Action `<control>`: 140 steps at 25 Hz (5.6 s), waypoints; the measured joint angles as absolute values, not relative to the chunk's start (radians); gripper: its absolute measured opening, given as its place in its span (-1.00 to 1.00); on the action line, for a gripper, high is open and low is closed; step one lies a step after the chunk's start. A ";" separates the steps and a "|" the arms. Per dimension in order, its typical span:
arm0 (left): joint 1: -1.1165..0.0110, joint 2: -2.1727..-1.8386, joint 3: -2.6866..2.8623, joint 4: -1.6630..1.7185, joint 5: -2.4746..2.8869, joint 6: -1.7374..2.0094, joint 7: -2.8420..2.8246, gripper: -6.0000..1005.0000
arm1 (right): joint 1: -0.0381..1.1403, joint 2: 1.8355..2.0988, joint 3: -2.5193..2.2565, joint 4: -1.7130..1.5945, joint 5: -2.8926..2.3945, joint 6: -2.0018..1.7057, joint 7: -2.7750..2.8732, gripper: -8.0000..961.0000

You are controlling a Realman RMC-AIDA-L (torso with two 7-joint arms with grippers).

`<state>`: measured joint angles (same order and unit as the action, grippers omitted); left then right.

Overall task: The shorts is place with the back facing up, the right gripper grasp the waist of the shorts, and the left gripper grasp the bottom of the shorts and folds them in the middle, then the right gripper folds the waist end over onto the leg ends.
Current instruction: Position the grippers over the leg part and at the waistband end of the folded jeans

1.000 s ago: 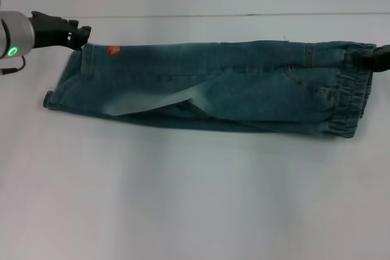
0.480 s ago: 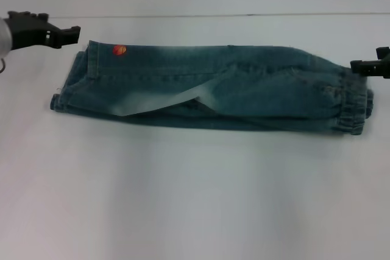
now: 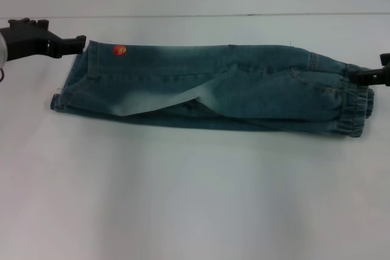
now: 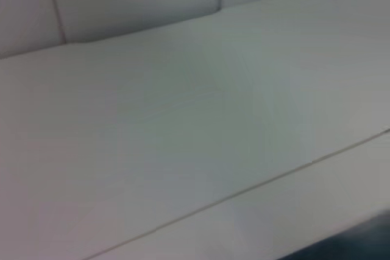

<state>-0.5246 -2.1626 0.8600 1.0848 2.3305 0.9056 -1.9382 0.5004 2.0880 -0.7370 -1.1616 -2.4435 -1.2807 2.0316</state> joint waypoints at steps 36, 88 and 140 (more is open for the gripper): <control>-0.495 -2.153 0.733 1.035 1.993 1.736 -1.580 0.77 | 0.148 2.093 -0.504 -0.655 -1.766 -1.348 1.066 0.90; -0.511 -2.149 0.733 1.036 2.016 1.706 -1.618 0.77 | 0.294 2.087 -0.546 -0.572 -1.878 -1.186 1.049 0.86; -0.509 -2.164 0.782 1.033 2.007 1.711 -1.644 0.76 | 0.341 2.084 -0.579 -0.647 -2.017 -1.184 1.084 -0.01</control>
<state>-0.5088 -2.1640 0.7822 1.0329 2.0067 1.7106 -1.6445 0.3409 2.0840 -0.5787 -0.6470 -2.0172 -1.1838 1.0837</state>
